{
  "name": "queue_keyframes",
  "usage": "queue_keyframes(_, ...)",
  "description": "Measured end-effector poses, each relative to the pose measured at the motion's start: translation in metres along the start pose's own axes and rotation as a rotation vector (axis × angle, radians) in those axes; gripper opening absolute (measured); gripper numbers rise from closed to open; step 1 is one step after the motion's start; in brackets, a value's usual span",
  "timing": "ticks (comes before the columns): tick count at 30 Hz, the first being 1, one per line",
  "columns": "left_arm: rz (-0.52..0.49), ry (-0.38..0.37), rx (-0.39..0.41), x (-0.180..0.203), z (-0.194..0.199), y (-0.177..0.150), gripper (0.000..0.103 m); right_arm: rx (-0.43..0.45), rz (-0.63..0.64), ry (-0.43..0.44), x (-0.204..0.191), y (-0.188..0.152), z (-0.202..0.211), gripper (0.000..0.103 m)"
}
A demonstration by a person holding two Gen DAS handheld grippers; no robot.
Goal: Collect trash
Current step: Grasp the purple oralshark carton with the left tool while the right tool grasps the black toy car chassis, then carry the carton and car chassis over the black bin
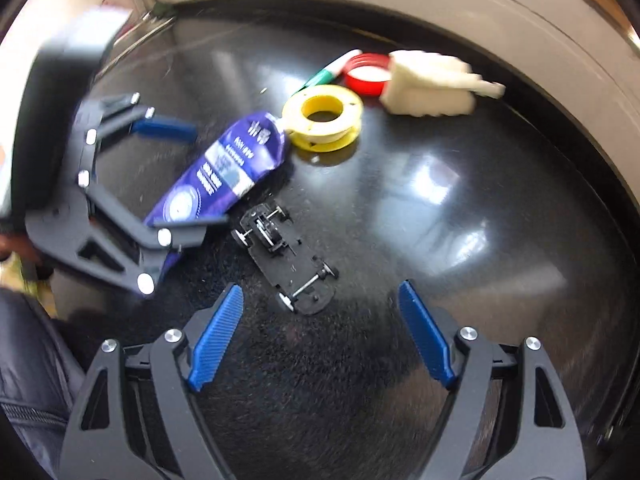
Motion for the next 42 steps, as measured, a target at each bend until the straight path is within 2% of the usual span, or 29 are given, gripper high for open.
queue_keyframes(4,-0.003,-0.001,0.006,-0.008,-0.005,0.010,0.093,0.016,0.123,0.005,-0.008,0.009,-0.013,0.073)
queue_keyframes(5,-0.002,0.000,0.010,-0.009,-0.005,0.012,0.090,0.020,0.156,0.010,-0.012,0.012,-0.014,0.071)
queue_keyframes(7,0.002,0.002,0.019,-0.011,-0.003,0.014,0.081,0.031,0.206,0.015,-0.017,0.014,-0.016,0.061)
queue_keyframes(8,0.001,0.003,0.022,-0.010,0.000,0.015,0.072,0.037,0.228,0.030,-0.021,0.015,-0.016,0.055)
queue_keyframes(9,-0.004,0.002,0.025,-0.010,0.001,0.016,0.060,0.041,0.235,0.037,-0.023,0.014,-0.016,0.051)
queue_keyframes(10,-0.012,0.004,0.029,-0.009,0.003,0.017,0.052,0.044,0.241,0.043,-0.025,0.014,-0.015,0.039)
queue_keyframes(11,-0.009,0.007,0.022,-0.009,0.002,0.017,0.051,0.047,0.243,0.050,-0.027,0.015,-0.014,0.033)
queue_keyframes(16,0.019,-0.004,0.003,-0.011,0.003,0.019,0.050,0.029,0.185,0.060,-0.028,0.018,-0.013,0.031)
queue_keyframes(19,0.039,-0.006,0.006,-0.015,0.007,0.020,0.050,0.041,0.145,0.036,-0.029,0.021,-0.006,0.031)
queue_keyframes(29,0.068,0.003,0.105,-0.012,0.057,0.036,0.050,0.131,-0.100,-0.042,-0.012,0.021,0.047,0.031)
queue_keyframes(33,0.065,0.006,0.129,-0.011,0.074,0.031,0.050,0.163,-0.183,-0.069,-0.002,0.019,0.064,0.031)
queue_keyframes(42,0.059,0.014,0.149,-0.003,0.094,0.022,0.050,0.196,-0.215,-0.115,0.004,0.020,0.088,0.031)
Point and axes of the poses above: each gripper's, at about its wrist camera, not at the fingertips, and z roughly against the way its jaws point, x to its right, y to its top, the point moved 6 cm from there along -z, roughly the way its jaws point
